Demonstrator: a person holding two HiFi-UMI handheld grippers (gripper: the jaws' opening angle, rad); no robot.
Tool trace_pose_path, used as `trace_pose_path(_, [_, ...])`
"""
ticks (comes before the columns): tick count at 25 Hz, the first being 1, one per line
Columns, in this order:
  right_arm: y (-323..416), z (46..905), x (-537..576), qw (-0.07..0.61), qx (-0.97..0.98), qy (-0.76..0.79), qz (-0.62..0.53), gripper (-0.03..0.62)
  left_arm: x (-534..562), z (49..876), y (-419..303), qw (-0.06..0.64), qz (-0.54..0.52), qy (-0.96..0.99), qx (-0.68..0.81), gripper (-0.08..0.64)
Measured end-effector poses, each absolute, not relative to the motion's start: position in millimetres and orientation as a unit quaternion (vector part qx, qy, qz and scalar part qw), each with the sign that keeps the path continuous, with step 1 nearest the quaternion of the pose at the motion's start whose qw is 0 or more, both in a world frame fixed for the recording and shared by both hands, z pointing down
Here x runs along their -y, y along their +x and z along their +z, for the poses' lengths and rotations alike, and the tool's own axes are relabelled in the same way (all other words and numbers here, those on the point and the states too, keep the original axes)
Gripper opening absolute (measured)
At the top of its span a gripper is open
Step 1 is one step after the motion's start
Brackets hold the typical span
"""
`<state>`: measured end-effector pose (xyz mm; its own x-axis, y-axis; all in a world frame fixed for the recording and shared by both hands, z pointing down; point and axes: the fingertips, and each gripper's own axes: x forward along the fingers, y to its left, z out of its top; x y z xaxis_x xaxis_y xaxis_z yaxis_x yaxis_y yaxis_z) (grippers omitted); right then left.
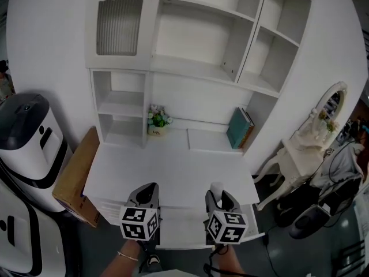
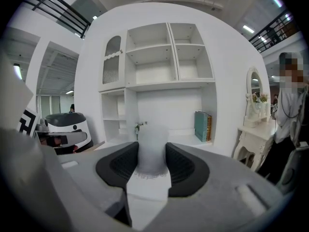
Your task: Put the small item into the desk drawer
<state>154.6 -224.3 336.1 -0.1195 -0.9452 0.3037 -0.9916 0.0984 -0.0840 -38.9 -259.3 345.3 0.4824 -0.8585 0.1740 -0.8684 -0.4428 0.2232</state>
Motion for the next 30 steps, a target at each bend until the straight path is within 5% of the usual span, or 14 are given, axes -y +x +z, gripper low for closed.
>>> trace_pose_path(30, [170.9, 376.0, 282.1, 0.097, 0.748, 0.633, 0.177, 0.176, 295.7, 399.7, -32.0, 0.188, 0.065, 0.818, 0.539, -0.002])
